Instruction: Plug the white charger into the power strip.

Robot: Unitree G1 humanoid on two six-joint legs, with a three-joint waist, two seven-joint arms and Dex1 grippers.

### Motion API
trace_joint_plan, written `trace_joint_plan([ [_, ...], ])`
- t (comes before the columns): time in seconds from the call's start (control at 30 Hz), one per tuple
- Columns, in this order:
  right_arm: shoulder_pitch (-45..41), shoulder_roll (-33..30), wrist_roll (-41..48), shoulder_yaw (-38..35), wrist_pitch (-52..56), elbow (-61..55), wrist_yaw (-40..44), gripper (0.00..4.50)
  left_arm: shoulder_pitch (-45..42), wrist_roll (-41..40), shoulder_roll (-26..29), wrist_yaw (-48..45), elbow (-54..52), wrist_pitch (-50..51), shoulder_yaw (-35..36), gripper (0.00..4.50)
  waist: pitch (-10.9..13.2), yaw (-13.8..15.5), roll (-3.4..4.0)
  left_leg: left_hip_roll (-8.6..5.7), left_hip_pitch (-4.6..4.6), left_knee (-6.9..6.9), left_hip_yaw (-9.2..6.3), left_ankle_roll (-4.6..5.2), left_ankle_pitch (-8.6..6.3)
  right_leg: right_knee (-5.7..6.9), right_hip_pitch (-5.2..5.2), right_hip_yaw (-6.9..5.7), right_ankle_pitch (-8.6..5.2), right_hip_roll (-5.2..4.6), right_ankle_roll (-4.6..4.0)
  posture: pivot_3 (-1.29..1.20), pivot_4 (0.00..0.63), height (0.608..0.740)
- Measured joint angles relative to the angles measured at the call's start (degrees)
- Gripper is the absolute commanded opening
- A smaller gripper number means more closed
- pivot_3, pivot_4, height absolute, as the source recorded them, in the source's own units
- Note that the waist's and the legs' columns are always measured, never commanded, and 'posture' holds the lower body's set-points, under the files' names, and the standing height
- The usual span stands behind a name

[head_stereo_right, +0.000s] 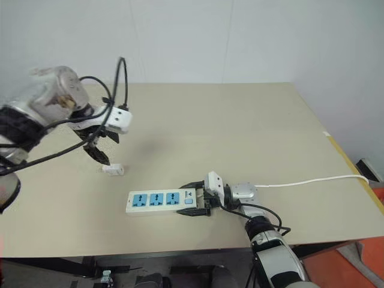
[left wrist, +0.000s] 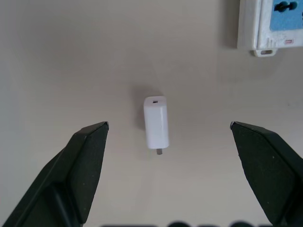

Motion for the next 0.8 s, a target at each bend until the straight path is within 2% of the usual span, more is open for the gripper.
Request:
trace_joint_plan([
  [0.17,-0.24,-0.51,-0.04,-0.02,0.60,0.00,-0.29,3.42,-0.32,1.62,-2.34,-0.01,1.93,-0.11,-3.82,4.50,0.01,0.13,-0.01,0.00,-0.11,0.12,0.00,0.01,-0.01,0.01,-0.06,-0.01,0.03,0.00,-0.04,0.00,0.150,0.740],
  [0.33,-0.17,-1.12,0.04,-0.03,1.13,-0.31,-0.45,3.42,0.03,4.68,-5.56,-0.01,6.10,-0.12,-3.91,4.50,0.01,0.60,-0.01,0.00,-0.12,0.15,-0.01,0.02,-0.01,0.00,-0.04,-0.02,0.03,0.00,-0.04,0.00,0.150,0.740],
  [0.57,0.82,-1.89,0.14,-0.04,2.13,-2.19,-0.83,3.42,3.19,7.49,-6.59,0.00,6.36,-1.46,-3.04,4.50,0.02,1.09,0.00,-0.01,-0.18,0.16,0.00,0.03,-0.02,-0.01,-0.08,-0.01,0.04,0.00,-0.05,0.00,0.150,0.740],
  [0.8,1.73,-2.82,0.28,-0.04,3.35,-3.87,-1.25,3.42,6.99,16.76,-8.79,0.79,10.29,-2.94,2.45,4.50,0.02,1.56,0.00,-0.01,-0.22,0.20,-0.01,0.03,-0.02,-0.02,-0.07,-0.06,0.04,0.00,-0.06,0.00,0.150,0.740],
])
